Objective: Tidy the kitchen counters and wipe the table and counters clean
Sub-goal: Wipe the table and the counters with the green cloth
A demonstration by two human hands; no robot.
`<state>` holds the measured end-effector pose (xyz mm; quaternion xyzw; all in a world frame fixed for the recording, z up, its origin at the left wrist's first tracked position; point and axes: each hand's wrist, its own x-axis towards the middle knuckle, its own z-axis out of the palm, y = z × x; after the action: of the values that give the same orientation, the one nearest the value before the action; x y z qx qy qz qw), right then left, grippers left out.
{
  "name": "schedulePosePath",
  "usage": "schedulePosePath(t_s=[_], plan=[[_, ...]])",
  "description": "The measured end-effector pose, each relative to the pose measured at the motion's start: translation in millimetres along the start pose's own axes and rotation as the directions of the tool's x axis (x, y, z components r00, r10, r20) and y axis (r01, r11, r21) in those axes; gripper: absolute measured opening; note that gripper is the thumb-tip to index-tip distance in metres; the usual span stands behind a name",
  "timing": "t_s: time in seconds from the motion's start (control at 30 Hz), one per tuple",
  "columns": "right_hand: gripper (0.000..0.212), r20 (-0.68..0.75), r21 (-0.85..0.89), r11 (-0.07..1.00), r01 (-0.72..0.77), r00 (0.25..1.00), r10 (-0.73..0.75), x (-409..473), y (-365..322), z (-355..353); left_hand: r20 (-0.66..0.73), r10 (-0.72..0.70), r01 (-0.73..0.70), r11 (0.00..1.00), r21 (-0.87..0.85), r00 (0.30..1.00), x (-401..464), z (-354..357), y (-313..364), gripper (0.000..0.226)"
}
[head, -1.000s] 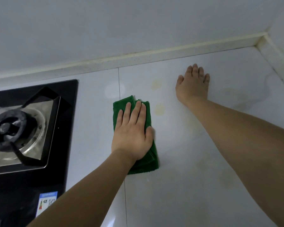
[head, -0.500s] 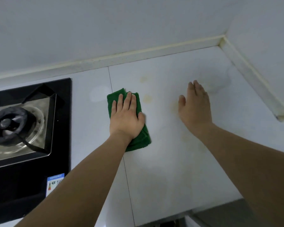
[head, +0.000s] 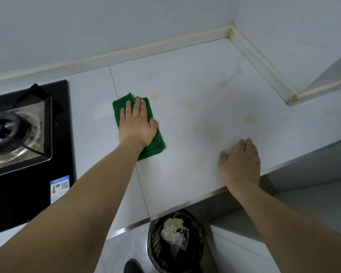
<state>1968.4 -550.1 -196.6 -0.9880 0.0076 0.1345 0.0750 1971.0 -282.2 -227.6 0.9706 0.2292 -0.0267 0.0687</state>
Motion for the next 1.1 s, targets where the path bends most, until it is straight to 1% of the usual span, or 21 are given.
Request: schedulePosePath(t_s=[0.1, 0.17, 0.27, 0.37, 0.53, 0.7, 0.83, 1.0, 1.1], plan=[[0.066, 0.077, -0.036, 0.999, 0.03, 0.997, -0.028, -4.3, 4.5, -4.4, 0.01, 0.029, -0.029, 1.0, 0.007, 1.0, -36.5, 2.6, 11.1, 0.068], [0.066, 0.083, -0.073, 0.995, 0.063, 0.995, -0.057, -5.8, 8.6, -4.8, 0.023, 0.048, -0.048, 0.999, -0.001, 0.999, -62.9, 3.8, 18.1, 0.068], [0.067, 0.039, -0.103, 0.99, 0.093, 0.995, -0.089, -9.4, 14.8, 1.9, 0.049, 0.057, -0.056, 0.998, -0.013, 0.997, -110.5, 5.8, 29.9, 0.069], [0.066, -0.027, -0.079, 0.992, 0.093, 0.995, -0.095, -14.6, 17.0, 6.8, 0.054, 0.054, -0.054, 0.999, 0.0, 0.997, -149.1, 7.2, 40.5, 0.073], [0.065, -0.068, -0.071, 0.992, 0.1, 0.992, -0.104, -13.9, 18.9, 15.5, 0.05, 0.035, -0.036, 0.999, 0.007, 0.998, -149.5, 9.6, 43.5, 0.074], [0.064, -0.064, -0.089, 0.993, 0.084, 0.994, -0.09, -14.4, 15.9, 15.9, 0.047, 0.003, -0.003, 1.0, -0.007, 0.999, -150.2, 10.6, 55.1, 0.075], [0.065, -0.048, -0.119, 0.988, 0.097, 0.994, -0.103, -11.4, 15.8, 13.1, 0.047, 0.045, -0.044, 0.999, -0.017, 0.998, -144.2, 11.8, 65.3, 0.073], [0.064, 0.056, -0.179, 0.978, 0.11, 0.993, -0.102, -4.7, 13.7, -7.7, 0.056, 0.056, -0.054, 0.998, -0.04, 0.997, -143.2, 9.8, 62.9, 0.074], [0.053, 0.166, -0.254, 0.956, 0.144, 0.981, -0.103, 6.9, 4.7, -27.0, 0.06, 0.05, -0.047, 0.998, -0.05, 0.997, -142.4, 6.5, 63.6, 0.073]])
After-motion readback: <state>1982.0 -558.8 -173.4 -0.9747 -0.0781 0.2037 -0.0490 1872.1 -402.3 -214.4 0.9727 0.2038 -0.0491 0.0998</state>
